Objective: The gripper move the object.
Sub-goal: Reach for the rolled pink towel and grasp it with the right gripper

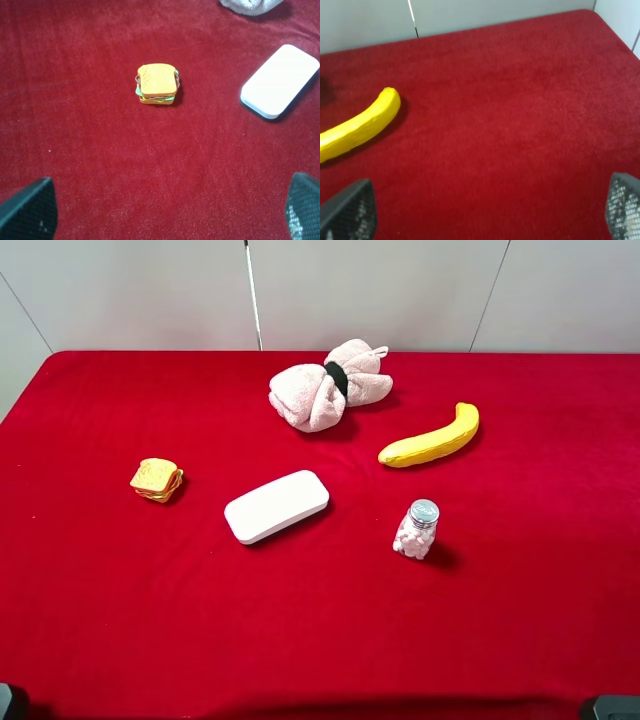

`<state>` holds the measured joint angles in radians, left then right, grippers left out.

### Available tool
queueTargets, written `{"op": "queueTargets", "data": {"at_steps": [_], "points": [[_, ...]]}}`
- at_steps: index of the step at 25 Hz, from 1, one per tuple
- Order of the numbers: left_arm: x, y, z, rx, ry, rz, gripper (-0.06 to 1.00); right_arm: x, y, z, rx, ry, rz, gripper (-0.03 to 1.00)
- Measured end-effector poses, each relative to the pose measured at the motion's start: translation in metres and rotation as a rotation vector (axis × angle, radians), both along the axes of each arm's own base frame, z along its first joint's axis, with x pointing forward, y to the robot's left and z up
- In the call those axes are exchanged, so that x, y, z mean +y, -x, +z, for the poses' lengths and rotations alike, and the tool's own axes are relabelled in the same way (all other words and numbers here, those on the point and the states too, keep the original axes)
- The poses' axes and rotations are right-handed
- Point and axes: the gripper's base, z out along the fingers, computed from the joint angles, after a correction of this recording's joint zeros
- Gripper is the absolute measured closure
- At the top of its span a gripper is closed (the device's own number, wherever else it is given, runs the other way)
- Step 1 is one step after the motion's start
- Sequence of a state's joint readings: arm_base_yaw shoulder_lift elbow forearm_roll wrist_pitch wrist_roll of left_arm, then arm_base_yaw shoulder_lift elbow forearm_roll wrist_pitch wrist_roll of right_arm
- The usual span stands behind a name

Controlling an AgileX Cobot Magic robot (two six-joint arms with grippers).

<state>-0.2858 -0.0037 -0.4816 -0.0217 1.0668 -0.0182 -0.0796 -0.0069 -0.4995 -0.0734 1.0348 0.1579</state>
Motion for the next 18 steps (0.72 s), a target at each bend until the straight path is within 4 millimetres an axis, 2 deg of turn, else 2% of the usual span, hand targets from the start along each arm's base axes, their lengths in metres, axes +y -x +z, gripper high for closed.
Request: {"op": "queueTargets", "data": {"at_steps": [18], "points": [[0.0000, 0.0000, 0.0000, 0.000, 0.000, 0.000, 0.05, 0.0004, 0.0000, 0.0000, 0.000, -0.004, 0.003, 0.27]]}}
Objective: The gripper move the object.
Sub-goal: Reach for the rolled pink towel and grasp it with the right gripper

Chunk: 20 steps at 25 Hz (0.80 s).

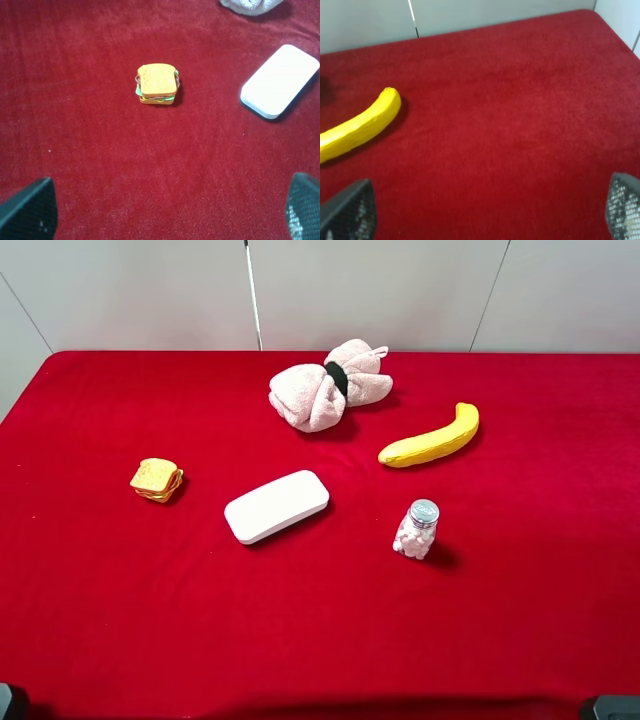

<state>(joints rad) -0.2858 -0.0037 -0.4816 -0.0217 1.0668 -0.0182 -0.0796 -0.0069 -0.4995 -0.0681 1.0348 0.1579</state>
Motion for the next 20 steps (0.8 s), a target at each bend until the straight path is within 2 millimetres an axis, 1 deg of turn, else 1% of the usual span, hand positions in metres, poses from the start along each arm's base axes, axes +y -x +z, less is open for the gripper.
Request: {"op": "queueTargets", "data": {"at_steps": [7, 11, 15, 20], "points": [[0.000, 0.000, 0.000, 0.000, 0.000, 0.000, 0.05, 0.005, -0.001, 0.001, -0.003, 0.025, 0.076, 0.27], [0.000, 0.000, 0.000, 0.000, 0.000, 0.000, 0.05, 0.007, -0.001, 0.007, -0.014, 0.059, 0.115, 0.27], [0.000, 0.000, 0.000, 0.000, 0.000, 0.000, 0.05, 0.007, -0.013, 0.020, 0.037, 0.092, 0.149, 0.27], [0.000, 0.000, 0.000, 0.000, 0.000, 0.000, 0.05, 0.008, -0.035, 0.039, 0.120, 0.144, 0.218, 0.27]]}}
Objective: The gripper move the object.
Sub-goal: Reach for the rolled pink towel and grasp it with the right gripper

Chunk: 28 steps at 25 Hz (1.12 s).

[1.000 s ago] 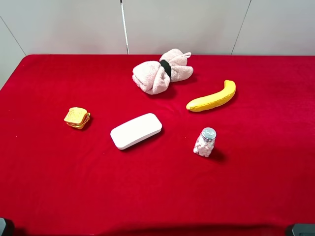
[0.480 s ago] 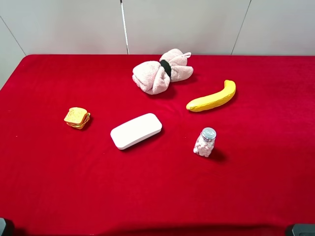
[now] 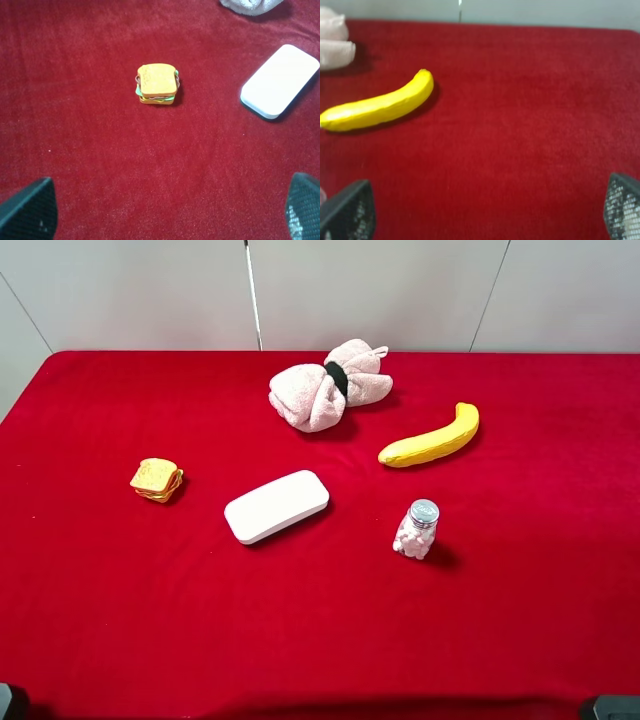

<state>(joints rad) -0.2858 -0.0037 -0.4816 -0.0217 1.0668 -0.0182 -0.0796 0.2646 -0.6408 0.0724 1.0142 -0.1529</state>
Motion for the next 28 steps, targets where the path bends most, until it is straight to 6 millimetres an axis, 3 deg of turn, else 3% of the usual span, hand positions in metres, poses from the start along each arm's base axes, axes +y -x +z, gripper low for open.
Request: {"op": "queueTargets", "data": {"at_steps": [6, 15, 22, 28], "points": [[0.000, 0.000, 0.000, 0.000, 0.000, 0.000, 0.05, 0.001, -0.036, 0.023, 0.094, 0.040, 0.089, 0.27], [0.000, 0.000, 0.000, 0.000, 0.000, 0.000, 0.05, 0.003, -0.082, 0.037, 0.196, 0.082, 0.192, 0.27], [0.000, 0.000, 0.000, 0.000, 0.000, 0.000, 0.05, 0.026, -0.117, 0.041, 0.228, 0.118, 0.359, 0.27], [0.000, 0.000, 0.000, 0.000, 0.000, 0.000, 0.05, 0.057, -0.159, 0.038, 0.281, 0.139, 0.482, 0.27]]}}
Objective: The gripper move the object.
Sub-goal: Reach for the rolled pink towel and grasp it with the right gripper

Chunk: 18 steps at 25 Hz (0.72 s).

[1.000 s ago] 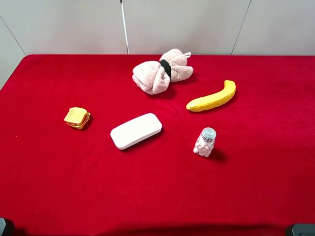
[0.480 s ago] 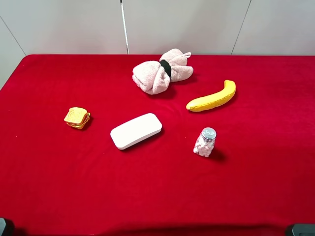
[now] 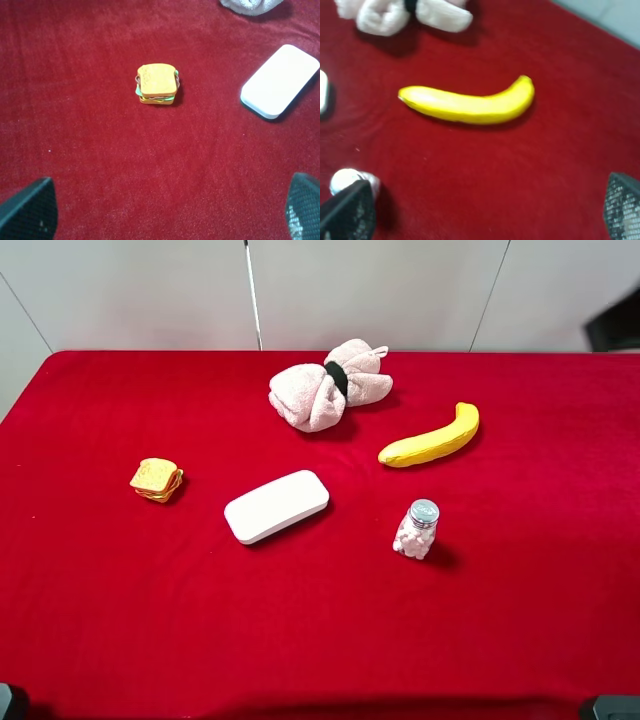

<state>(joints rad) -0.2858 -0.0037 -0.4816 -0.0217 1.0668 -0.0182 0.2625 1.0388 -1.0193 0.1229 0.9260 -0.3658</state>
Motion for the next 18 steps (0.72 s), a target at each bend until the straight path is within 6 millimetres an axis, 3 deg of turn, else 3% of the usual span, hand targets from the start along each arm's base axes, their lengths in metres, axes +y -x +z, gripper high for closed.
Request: {"op": "queueTargets", "data": {"at_steps": [18], "points": [[0.000, 0.000, 0.000, 0.000, 0.000, 0.000, 0.05, 0.113, -0.109, -0.018, 0.021, 0.147, 0.314, 0.27]]}}
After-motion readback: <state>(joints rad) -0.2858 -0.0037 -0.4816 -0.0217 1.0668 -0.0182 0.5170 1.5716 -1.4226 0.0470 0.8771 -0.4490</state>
